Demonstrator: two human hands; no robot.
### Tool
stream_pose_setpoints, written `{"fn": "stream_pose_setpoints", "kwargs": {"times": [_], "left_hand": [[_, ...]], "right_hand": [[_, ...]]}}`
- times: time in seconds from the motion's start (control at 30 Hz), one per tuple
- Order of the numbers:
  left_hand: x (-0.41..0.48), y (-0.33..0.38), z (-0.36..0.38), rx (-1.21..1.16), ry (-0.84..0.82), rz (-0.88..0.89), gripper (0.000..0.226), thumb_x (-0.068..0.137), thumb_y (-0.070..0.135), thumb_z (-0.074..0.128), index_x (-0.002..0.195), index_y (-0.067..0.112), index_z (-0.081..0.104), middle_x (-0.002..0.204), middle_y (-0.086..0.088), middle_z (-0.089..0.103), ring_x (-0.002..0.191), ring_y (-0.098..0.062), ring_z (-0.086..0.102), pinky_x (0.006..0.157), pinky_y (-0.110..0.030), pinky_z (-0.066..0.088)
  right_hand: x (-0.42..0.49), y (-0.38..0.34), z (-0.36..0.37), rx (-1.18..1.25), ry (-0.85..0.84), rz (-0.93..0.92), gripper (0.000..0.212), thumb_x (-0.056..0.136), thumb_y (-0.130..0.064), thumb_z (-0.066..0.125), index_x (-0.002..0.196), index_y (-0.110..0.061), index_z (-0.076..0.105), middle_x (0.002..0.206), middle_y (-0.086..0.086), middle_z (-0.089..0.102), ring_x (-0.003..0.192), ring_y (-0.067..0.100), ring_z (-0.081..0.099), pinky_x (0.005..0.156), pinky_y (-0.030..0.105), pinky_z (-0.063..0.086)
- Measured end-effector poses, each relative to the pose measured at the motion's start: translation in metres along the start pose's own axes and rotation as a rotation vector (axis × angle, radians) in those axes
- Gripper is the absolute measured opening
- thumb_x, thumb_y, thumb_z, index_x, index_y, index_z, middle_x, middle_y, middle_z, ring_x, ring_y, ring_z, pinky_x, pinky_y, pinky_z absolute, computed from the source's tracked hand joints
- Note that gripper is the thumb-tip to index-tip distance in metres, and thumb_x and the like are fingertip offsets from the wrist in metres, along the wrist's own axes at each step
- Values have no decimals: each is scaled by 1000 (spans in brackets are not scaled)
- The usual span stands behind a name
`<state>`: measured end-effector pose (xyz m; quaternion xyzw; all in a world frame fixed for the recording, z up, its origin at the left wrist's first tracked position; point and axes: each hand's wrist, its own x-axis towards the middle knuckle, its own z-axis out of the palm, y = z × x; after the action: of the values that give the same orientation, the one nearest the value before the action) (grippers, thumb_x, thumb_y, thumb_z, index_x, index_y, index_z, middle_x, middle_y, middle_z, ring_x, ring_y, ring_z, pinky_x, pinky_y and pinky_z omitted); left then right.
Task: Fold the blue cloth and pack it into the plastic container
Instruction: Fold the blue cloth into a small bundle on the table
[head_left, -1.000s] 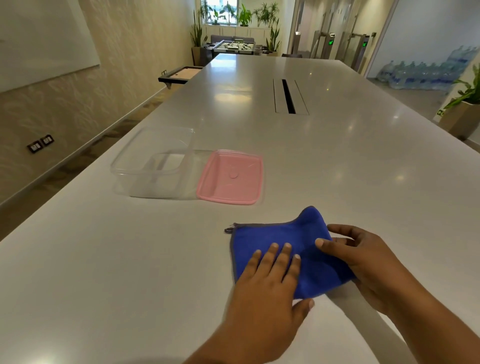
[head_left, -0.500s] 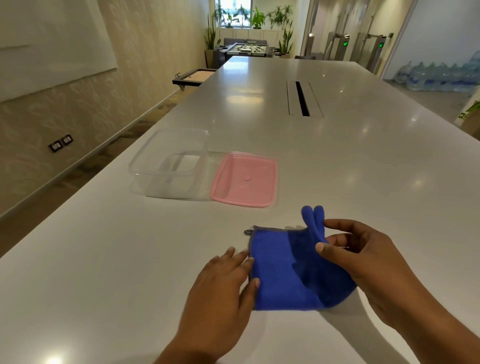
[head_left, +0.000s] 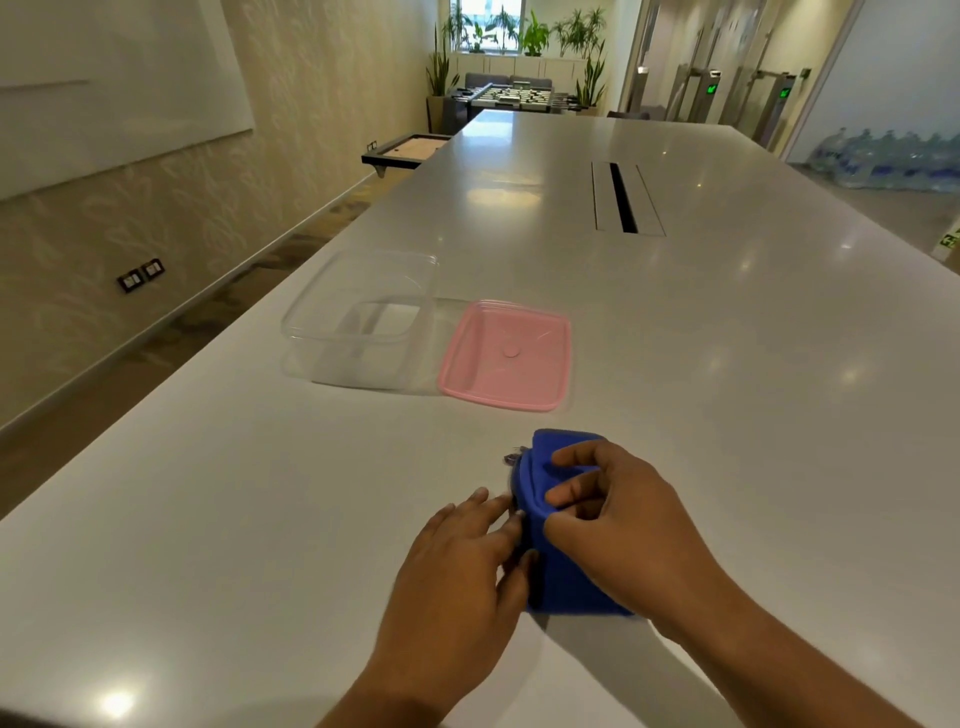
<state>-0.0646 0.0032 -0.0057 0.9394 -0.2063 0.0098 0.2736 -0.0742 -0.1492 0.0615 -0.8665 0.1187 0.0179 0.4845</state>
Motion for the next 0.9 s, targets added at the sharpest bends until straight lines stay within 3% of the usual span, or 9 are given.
{"fn": "stream_pose_setpoints", "kwargs": {"times": [0.2, 0.43, 0.57, 0.67, 0.8, 0.9], "left_hand": [[-1, -1, -1, -31, 35, 30, 37, 96, 40, 43, 132, 42, 49, 149, 22, 35, 141, 3, 17, 116, -20, 8], [-1, 0, -3, -42, 36, 37, 39, 97, 39, 42, 135, 44, 45, 150, 21, 35, 141, 3, 16, 114, -18, 7], [-2, 1, -4, -76, 38, 31, 40, 96, 35, 44, 136, 42, 45, 148, 22, 36, 140, 5, 17, 114, -17, 8], [-1, -2, -2, -143, 72, 16, 40, 98, 31, 42, 136, 41, 45, 144, 22, 43, 135, 6, 27, 111, -14, 16], [5, -6, -2, -275, 212, -71, 36, 97, 24, 45, 132, 33, 53, 139, 15, 51, 126, 2, 45, 107, -26, 39], [14, 0, -9, -370, 250, 16, 32, 96, 28, 44, 126, 30, 58, 130, 17, 56, 120, 0, 51, 100, -28, 46]], "right_hand": [[1, -2, 14, -61, 1, -35, 46, 73, -11, 73, 113, -29, 59, 88, -9, 68, 75, 5, 68, 63, 9, 47], [-2, 5, 20, -126, -8, -74, 41, 75, -14, 73, 109, -32, 57, 90, -12, 65, 78, 3, 65, 64, 8, 50], [-1, 9, 22, -82, 10, -93, 22, 84, -24, 70, 103, -30, 61, 86, -11, 68, 76, 2, 67, 65, 6, 50], [0, 10, 22, -44, 0, -99, 7, 92, -22, 59, 93, -27, 64, 78, -8, 70, 77, -2, 65, 62, 7, 50], [-1, 13, 21, -97, -17, -127, 21, 96, -16, 50, 85, -23, 66, 76, -4, 70, 76, 7, 65, 67, 16, 53], [-2, 16, 18, -113, -11, -167, 26, 93, -8, 50, 82, -22, 69, 75, -5, 71, 72, 7, 66, 67, 20, 54]]}}
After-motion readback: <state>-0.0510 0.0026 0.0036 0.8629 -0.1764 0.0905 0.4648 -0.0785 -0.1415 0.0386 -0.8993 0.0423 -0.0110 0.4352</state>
